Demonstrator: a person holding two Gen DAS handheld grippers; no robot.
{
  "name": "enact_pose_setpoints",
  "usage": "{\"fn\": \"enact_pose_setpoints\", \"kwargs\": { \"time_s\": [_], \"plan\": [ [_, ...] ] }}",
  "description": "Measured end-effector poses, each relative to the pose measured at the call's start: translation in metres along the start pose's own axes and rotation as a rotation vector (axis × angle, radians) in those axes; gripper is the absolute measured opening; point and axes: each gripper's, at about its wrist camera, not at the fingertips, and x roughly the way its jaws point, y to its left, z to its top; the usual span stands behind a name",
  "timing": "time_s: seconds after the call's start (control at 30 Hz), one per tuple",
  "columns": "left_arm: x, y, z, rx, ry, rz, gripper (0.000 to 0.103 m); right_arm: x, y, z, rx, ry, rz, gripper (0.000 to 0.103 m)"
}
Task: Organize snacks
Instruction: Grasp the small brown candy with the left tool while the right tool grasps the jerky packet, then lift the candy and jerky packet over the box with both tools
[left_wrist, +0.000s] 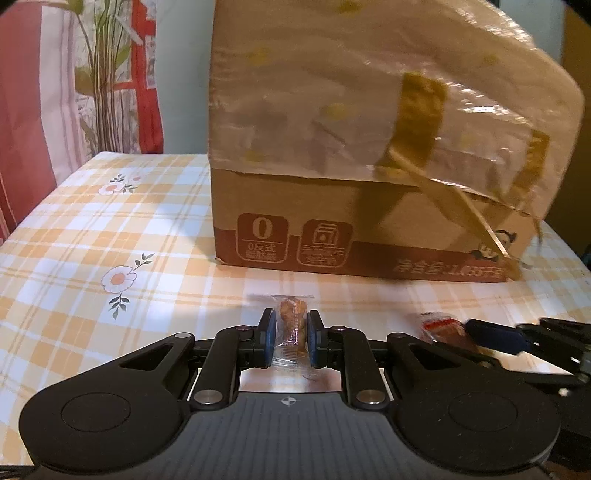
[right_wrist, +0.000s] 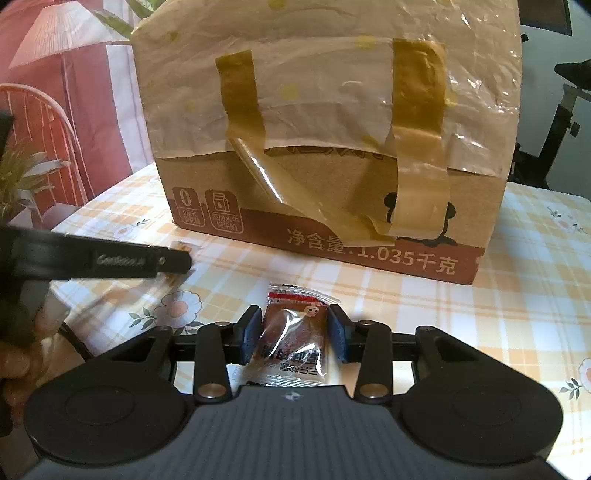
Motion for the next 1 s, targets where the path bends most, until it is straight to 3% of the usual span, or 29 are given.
{"fn": "enact_pose_setpoints", "kwargs": {
  "time_s": [0.27,0.67,1.0],
  "plan": [
    [-0.026,-0.006,-0.004,0.008,-0.053,-0.030,0.019,-0.003,0.000,-0.001,0.011,-0.006,0.003,0.042],
    [-0.056,0.004,-0.005,0.001,-0.093,-0.051,0.019,-0.029,0.001,-0.003,0.001,-0.083,0.002,0.042],
    [-0.071,0.001,0.000,0.014,-0.143,-0.072,0.019,-0.059,0.006,0.008,-0.039,-0.198,0.004,0.042]
  ]
}}
